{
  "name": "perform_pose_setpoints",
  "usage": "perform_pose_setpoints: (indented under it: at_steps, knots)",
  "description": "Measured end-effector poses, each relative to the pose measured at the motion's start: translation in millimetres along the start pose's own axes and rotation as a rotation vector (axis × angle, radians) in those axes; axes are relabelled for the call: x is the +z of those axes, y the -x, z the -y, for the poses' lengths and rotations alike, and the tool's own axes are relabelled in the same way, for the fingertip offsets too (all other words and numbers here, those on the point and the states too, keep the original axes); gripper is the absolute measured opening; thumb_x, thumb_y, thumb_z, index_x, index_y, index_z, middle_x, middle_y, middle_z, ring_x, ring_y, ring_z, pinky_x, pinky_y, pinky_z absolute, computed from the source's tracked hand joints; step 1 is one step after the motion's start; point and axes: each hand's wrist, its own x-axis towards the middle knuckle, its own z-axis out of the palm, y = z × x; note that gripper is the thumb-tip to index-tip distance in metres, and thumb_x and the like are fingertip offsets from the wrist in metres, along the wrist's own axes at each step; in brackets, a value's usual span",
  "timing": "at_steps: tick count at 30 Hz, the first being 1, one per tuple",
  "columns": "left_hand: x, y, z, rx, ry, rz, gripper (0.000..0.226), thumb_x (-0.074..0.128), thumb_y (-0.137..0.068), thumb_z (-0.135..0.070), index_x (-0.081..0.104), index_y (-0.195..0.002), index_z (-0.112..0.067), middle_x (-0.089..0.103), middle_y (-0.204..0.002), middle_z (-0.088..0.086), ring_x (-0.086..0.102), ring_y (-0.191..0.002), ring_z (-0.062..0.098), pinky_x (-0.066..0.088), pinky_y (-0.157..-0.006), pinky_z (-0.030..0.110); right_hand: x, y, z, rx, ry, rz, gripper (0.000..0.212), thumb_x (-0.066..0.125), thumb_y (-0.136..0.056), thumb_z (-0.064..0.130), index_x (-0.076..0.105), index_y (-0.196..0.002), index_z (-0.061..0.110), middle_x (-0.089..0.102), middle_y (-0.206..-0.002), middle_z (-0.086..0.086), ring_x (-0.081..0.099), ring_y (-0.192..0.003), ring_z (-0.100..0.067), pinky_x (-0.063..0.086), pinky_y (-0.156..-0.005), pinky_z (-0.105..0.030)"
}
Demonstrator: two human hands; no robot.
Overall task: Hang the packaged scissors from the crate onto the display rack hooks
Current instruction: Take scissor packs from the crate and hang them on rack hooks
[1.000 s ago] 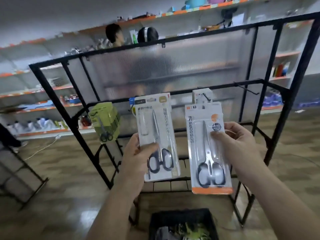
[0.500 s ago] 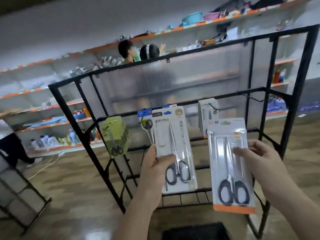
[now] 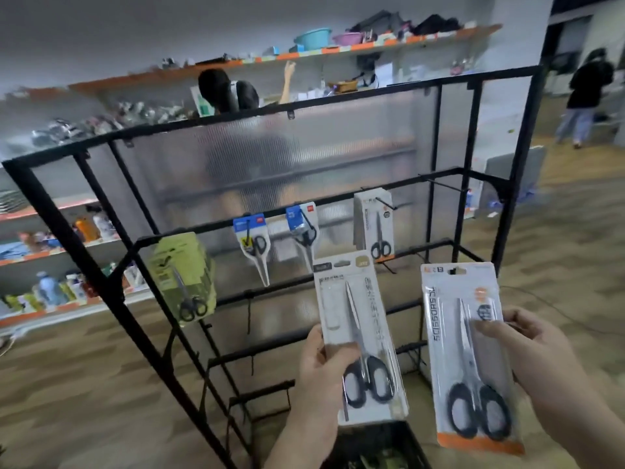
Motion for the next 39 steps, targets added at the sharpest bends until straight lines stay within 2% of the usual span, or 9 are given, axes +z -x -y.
perform_pose_setpoints:
  at_steps: [6, 11, 19, 23, 25, 29, 32, 35, 39]
  knots:
    - [-13, -24, 0, 0.061, -0.027, -0.043, 0.035, 0.071, -0.090, 0.000, 0.076, -0.105, -0.031, 0.077, -0.100, 0.014, 0.074, -0.096, 0.036, 0.057, -0.093, 0.052, 32, -54, 4, -0.022, 0.061, 0.117, 0.004, 0.071, -0.091, 0.013, 0.069, -0.091, 0.009, 0.076, -0.086, -0.013, 0.068, -0.074, -0.028, 0.049, -0.070, -0.038]
    - [30, -64, 3, 0.154, 0.002, -0.114, 0.038, 0.074, -0.086, 0.003, 0.069, -0.118, -0.018, 0.078, -0.102, 0.014, 0.075, -0.094, 0.035, 0.057, -0.087, 0.047, 38, -137, 7, -0.076, 0.078, 0.228, 0.010, 0.073, -0.092, 0.017, 0.070, -0.091, 0.008, 0.075, -0.087, -0.014, 0.066, -0.077, -0.028, 0.049, -0.074, -0.040]
    - [111, -126, 17, 0.194, 0.051, -0.307, 0.035, 0.076, -0.078, 0.004, 0.077, -0.101, -0.022, 0.076, -0.096, 0.022, 0.070, -0.086, 0.040, 0.054, -0.088, 0.055, 40, -262, -8, -0.091, 0.019, 0.338, 0.019, 0.070, -0.096, 0.028, 0.069, -0.089, 0.010, 0.071, -0.076, -0.001, 0.065, -0.066, -0.007, 0.051, -0.059, -0.020]
    - [124, -135, 20, 0.191, 0.086, -0.364, 0.038, 0.082, -0.064, 0.004, 0.077, -0.094, -0.020, 0.075, -0.100, 0.024, 0.074, -0.082, 0.032, 0.061, -0.080, 0.049, 50, -293, -14, -0.047, 0.040, 0.346, 0.022, 0.069, -0.096, 0.036, 0.069, -0.091, 0.014, 0.072, -0.085, -0.008, 0.064, -0.074, -0.018, 0.056, -0.068, -0.039]
    - [124, -136, 15, 0.196, 0.098, -0.357, 0.043, 0.079, -0.063, 0.005, 0.073, -0.101, -0.014, 0.073, -0.105, 0.028, 0.074, -0.083, 0.033, 0.065, -0.074, 0.043, 57, -300, -12, -0.040, 0.036, 0.345, 0.021, 0.067, -0.098, 0.034, 0.069, -0.094, 0.013, 0.073, -0.091, -0.011, 0.066, -0.077, -0.020, 0.056, -0.070, -0.039]
    - [115, -140, 7, 0.228, 0.039, -0.319, 0.037, 0.084, -0.066, 0.004, 0.078, -0.088, -0.026, 0.076, -0.097, 0.019, 0.075, -0.079, 0.030, 0.063, -0.066, 0.037, 77, -305, -14, -0.004, 0.034, 0.316, 0.018, 0.066, -0.098, 0.031, 0.068, -0.095, 0.013, 0.073, -0.092, -0.008, 0.070, -0.090, -0.029, 0.061, -0.081, -0.049]
    - [109, -137, 8, 0.222, 0.047, -0.310, 0.038, 0.079, -0.069, 0.008, 0.073, -0.099, -0.015, 0.076, -0.093, 0.020, 0.075, -0.075, 0.031, 0.063, -0.061, 0.035, 88, -308, -20, 0.017, 0.067, 0.279, 0.018, 0.064, -0.099, 0.030, 0.066, -0.098, 0.012, 0.072, -0.094, -0.010, 0.069, -0.085, -0.025, 0.061, -0.076, -0.044]
    - [106, -140, 11, 0.237, 0.064, -0.311, 0.030, 0.071, -0.070, 0.000, 0.074, -0.096, -0.015, 0.076, -0.093, 0.019, 0.075, -0.079, 0.032, 0.064, -0.065, 0.038, 101, -315, -23, 0.027, 0.104, 0.263, 0.020, 0.062, -0.100, 0.030, 0.063, -0.103, 0.010, 0.069, -0.093, -0.009, 0.066, -0.082, -0.020, 0.055, -0.065, -0.034]
    - [97, -154, 13, 0.226, 0.070, -0.237, 0.043, 0.085, -0.066, 0.002, 0.070, -0.105, -0.006, 0.075, -0.100, 0.024, 0.071, -0.089, 0.042, 0.061, -0.080, 0.053, 107, -323, -26, 0.057, 0.165, 0.241, 0.024, 0.062, -0.100, 0.037, 0.061, -0.102, 0.014, 0.069, -0.094, -0.009, 0.069, -0.086, -0.025, 0.059, -0.078, -0.044]
